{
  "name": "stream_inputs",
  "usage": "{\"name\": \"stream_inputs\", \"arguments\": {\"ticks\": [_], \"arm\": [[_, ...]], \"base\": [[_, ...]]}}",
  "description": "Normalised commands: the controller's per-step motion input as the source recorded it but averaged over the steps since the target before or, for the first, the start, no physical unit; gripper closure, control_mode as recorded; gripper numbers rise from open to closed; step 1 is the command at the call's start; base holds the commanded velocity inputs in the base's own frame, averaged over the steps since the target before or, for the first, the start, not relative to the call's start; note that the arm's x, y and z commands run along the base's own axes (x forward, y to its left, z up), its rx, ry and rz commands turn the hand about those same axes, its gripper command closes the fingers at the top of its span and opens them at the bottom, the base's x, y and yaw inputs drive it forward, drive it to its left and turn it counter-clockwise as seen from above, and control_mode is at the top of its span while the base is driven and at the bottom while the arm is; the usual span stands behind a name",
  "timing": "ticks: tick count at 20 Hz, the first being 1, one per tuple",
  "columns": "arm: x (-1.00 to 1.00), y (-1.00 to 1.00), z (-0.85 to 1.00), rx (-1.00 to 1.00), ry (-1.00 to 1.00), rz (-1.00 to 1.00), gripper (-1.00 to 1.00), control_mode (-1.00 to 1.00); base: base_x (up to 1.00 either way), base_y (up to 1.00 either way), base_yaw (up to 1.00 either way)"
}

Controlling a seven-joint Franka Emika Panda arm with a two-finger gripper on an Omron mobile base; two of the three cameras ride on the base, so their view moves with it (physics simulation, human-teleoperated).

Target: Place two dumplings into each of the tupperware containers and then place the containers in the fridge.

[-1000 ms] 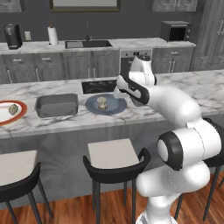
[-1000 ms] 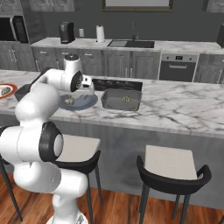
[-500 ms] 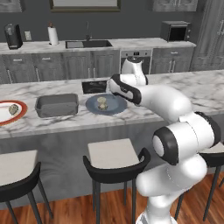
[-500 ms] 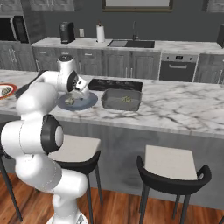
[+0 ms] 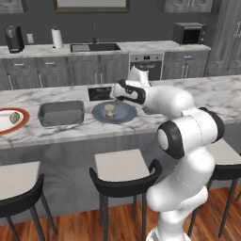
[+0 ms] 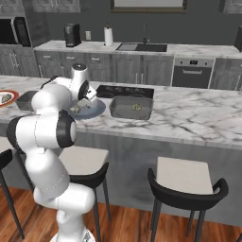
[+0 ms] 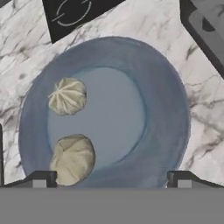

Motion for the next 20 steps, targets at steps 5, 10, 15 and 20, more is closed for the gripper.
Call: {"name": "stream_inputs", "arguments": {"ticks": [5,10,15,20], "arm": [[0.58,0.5,-0.17,0.0,0.0,-0.01,-1.0,-1.0],[0.7,0.26,-0.14,0.0,0.0,0.0,-1.0,-1.0],[0.51,0.02,-0.4,0.0,0.0,0.0,-1.0,-1.0],[0.35,0.0,-0.35,0.0,0.0,-0.03,-1.0,-1.0]], "base": [[0.0,0.0,0.0],[0.0,0.0,0.0],[0.0,0.0,0.0],[0.0,0.0,0.0]]}}
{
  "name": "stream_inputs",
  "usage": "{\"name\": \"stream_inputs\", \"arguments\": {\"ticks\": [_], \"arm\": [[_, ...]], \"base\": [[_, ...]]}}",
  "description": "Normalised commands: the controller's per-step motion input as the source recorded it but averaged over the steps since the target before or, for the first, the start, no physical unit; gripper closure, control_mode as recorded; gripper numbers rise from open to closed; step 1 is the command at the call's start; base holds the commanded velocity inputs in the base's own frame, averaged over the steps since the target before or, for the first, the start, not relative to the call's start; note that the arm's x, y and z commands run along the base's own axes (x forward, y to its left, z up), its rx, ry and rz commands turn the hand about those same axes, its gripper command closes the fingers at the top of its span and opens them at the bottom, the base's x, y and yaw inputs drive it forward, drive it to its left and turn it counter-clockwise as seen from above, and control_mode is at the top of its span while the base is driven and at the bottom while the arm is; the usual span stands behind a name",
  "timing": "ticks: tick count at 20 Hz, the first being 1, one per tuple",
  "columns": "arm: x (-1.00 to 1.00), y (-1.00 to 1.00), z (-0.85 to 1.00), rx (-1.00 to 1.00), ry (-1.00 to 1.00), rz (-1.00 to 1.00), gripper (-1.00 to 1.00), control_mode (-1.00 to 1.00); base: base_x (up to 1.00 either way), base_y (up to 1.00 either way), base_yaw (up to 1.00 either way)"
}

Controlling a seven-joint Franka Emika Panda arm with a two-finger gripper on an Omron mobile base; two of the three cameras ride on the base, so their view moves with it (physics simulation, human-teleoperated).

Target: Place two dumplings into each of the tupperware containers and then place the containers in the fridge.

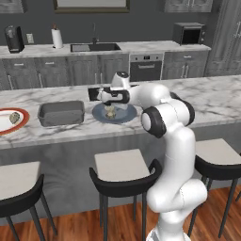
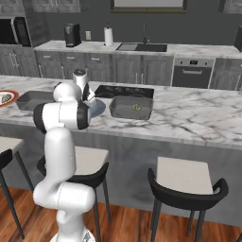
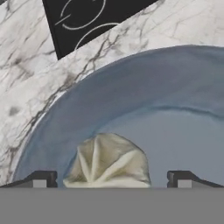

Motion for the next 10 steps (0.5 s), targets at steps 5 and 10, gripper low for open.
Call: {"name": "stream_inputs", "arguments": {"ticks": [5,10], "arm": [[0.07,0.01,-0.31,0.0,0.0,-0.05,-1.0,-1.0],[-0.12,0.16,-0.39,-0.07,0.08,-0.09,1.0,-1.0]], "base": [[0.0,0.0,0.0],[0.0,0.0,0.0]]}}
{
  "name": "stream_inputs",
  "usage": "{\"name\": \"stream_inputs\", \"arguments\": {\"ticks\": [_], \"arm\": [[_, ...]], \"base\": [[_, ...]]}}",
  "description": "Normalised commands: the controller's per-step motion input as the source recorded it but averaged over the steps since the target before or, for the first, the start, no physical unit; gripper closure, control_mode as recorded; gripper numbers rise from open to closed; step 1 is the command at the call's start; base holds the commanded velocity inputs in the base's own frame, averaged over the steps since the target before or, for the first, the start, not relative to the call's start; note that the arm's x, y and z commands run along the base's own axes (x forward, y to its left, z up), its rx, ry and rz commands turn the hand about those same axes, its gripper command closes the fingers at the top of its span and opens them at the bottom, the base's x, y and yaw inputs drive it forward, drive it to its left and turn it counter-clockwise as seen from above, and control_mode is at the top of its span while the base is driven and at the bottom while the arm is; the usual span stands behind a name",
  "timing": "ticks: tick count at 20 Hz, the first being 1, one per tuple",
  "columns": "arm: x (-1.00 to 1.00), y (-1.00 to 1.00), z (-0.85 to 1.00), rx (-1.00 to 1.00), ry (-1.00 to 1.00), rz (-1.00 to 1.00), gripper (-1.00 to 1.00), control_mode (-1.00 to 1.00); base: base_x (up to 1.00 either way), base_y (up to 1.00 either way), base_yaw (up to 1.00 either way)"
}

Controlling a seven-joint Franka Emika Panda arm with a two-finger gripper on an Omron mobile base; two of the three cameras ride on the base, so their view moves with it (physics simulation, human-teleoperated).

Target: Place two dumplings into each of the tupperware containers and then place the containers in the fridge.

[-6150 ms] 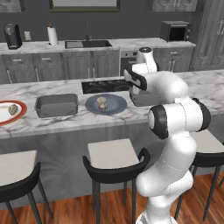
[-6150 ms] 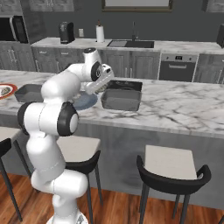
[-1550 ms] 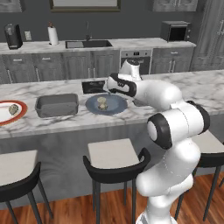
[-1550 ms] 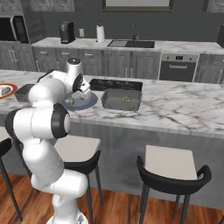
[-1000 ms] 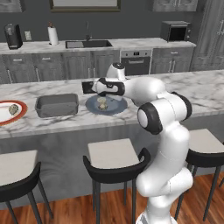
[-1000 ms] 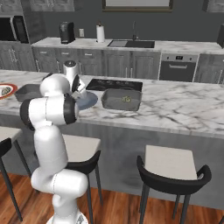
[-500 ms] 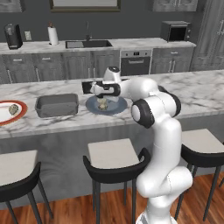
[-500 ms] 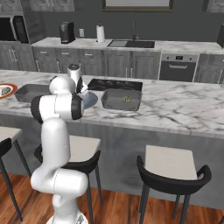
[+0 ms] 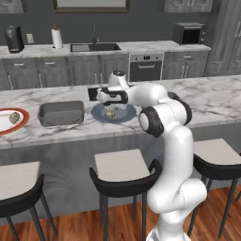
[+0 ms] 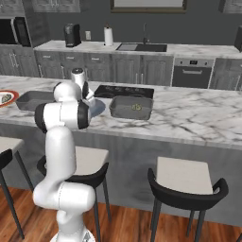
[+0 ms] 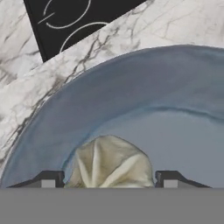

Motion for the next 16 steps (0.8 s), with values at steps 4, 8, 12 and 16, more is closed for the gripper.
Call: {"name": "stream_inputs", "arguments": {"ticks": [4,8,12,16], "arm": [[-0.14,0.01,-0.47,-0.04,0.17,-0.08,1.0,-1.0],[-0.19,-0.17,0.03,-0.02,0.05,-0.16,1.0,-1.0],[-0.4,-0.81,0.19,-0.07,-0.02,-0.02,1.0,-1.0],[-0.78,-1.0,0.28,-0.03,-0.07,0.0,1.0,-1.0]], "base": [[0.0,0.0,0.0],[0.0,0.0,0.0],[0.0,0.0,0.0],[0.0,0.0,0.0]]}}
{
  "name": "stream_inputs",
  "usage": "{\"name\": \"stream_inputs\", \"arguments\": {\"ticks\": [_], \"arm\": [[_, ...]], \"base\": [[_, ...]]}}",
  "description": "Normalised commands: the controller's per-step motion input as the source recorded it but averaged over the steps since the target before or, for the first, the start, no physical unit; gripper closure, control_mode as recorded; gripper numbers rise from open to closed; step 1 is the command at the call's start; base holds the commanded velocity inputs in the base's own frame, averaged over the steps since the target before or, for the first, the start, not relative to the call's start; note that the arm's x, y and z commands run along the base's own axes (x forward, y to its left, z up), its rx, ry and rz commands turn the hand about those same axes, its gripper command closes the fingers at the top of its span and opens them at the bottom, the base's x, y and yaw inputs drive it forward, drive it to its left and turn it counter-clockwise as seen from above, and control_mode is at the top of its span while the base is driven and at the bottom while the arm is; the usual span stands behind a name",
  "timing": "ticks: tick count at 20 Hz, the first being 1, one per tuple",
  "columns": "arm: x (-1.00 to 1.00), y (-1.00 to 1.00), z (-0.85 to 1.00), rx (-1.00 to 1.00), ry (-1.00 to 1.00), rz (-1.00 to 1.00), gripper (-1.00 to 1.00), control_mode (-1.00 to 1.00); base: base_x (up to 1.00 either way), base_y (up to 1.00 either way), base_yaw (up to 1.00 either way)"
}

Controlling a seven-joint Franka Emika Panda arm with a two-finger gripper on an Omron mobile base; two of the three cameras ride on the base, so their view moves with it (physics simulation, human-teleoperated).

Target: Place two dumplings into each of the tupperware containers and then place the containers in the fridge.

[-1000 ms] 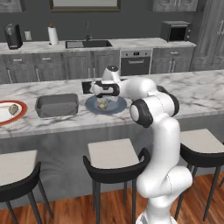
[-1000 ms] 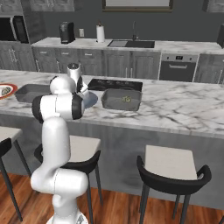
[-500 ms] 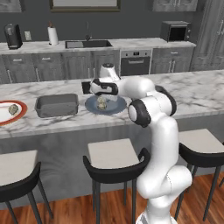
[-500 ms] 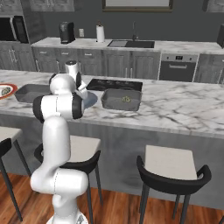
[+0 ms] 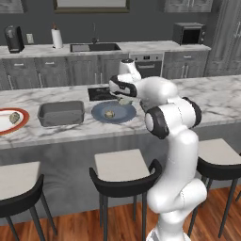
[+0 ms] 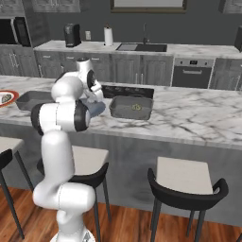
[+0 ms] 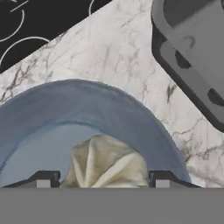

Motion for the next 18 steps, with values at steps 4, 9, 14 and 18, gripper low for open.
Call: {"name": "stream_inputs", "arguments": {"ticks": [4,9,14,18], "arm": [[-1.0,-1.0,0.42,0.0,-0.12,0.0,1.0,-1.0],[-0.72,-1.0,0.45,0.0,-0.18,0.0,1.0,-1.0],[0.38,-0.73,0.0,0.0,0.0,-0.01,1.0,-1.0],[0.96,-0.42,0.0,0.0,0.06,0.0,1.0,-1.0]], "base": [[0.0,0.0,0.0],[0.0,0.0,0.0],[0.0,0.0,0.0],[0.0,0.0,0.0]]}}
